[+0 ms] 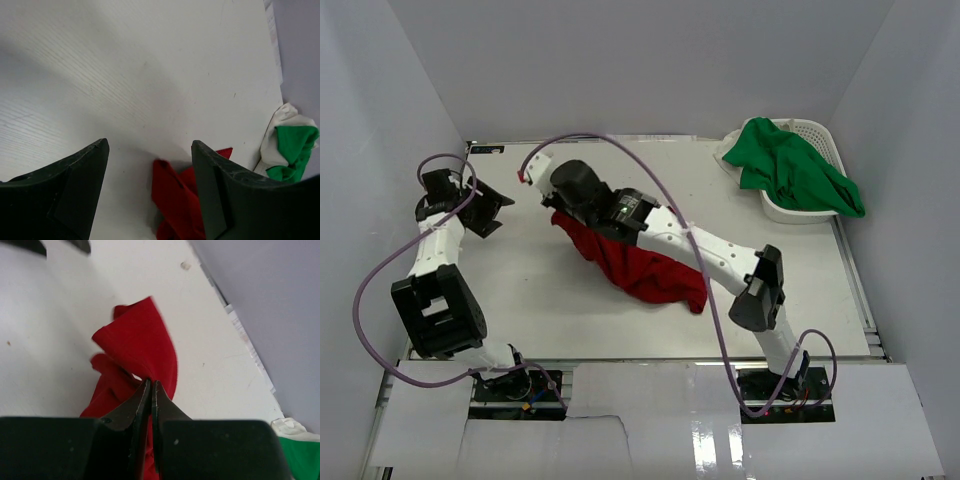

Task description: Fold and stack the t-shirts

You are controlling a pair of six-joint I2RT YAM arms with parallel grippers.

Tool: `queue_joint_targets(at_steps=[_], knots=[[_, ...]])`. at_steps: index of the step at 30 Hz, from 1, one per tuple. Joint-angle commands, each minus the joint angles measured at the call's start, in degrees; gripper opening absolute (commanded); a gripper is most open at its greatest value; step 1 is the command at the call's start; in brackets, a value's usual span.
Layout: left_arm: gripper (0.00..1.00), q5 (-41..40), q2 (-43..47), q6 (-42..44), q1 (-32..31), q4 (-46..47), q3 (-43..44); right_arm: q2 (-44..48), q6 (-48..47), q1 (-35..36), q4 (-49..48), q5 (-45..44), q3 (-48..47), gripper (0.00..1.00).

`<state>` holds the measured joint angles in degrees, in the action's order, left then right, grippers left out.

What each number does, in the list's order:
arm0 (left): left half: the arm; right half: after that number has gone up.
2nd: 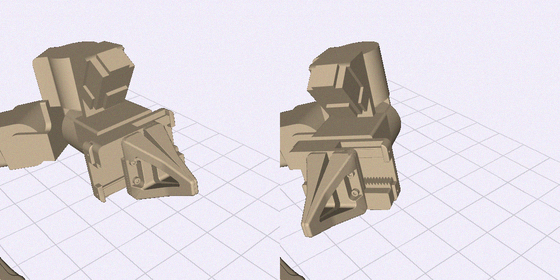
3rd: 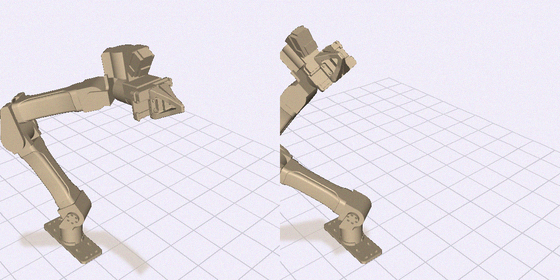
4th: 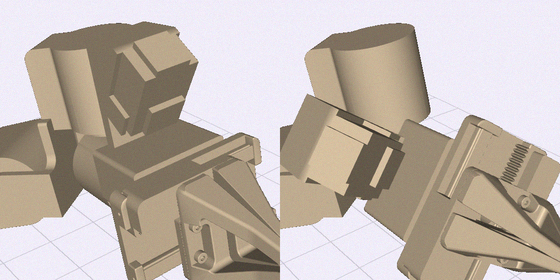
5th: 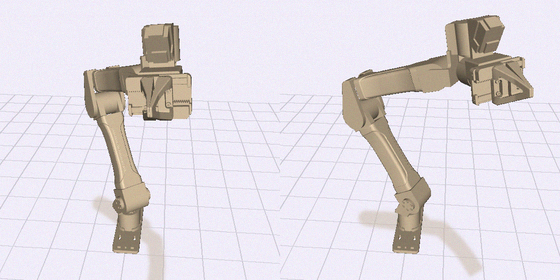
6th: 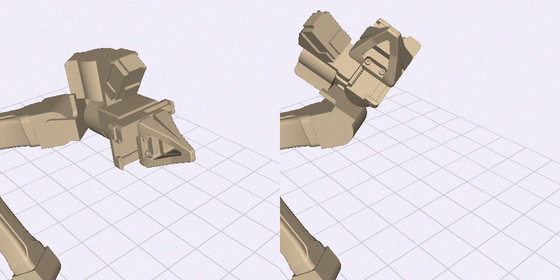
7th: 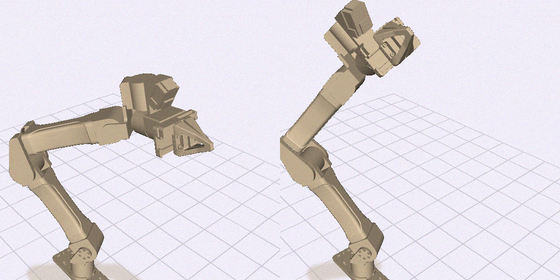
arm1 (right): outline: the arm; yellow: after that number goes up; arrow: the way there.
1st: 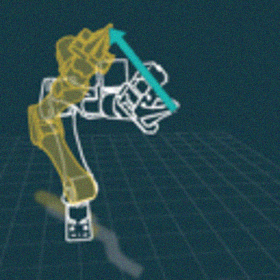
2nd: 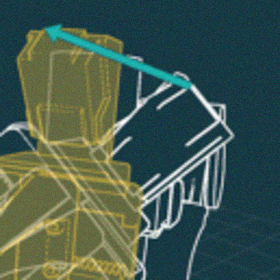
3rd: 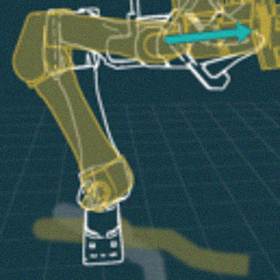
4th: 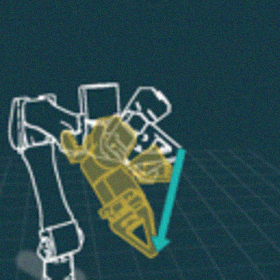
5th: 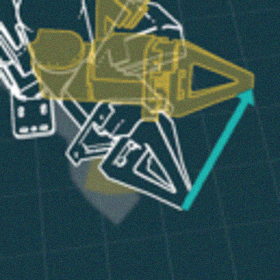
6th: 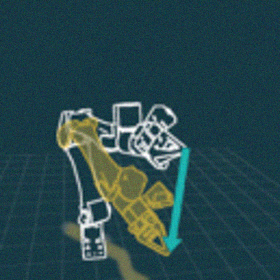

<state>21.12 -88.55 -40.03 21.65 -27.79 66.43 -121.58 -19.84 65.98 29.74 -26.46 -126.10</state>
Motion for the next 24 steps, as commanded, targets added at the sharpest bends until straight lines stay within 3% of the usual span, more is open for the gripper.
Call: queue_joint_targets(at_steps=[1,10,18,24], knots=[[0.77,-3.2,5.1,2.7,-4.1,0.4,-1.2,4.1,4.2,-2.9,-0.7,3.3,0.6,0.08],[0.77,2.0,12.6,5.3,-15.4,5.5,-9.1,7.2,9.6,-10.8,0.1,9.4,1.6,0.08],[0.78,3.5,17.2,2.6,-22.9,11.4,-18.0,7.3,13.0,-16.5,2.9,10.6,3.5,0.08],[0.78,2.9,18.0,3.1,-24.2,11.3,-17.7,17.0,18.8,-19.9,0.0,9.3,22.8,0.08]])
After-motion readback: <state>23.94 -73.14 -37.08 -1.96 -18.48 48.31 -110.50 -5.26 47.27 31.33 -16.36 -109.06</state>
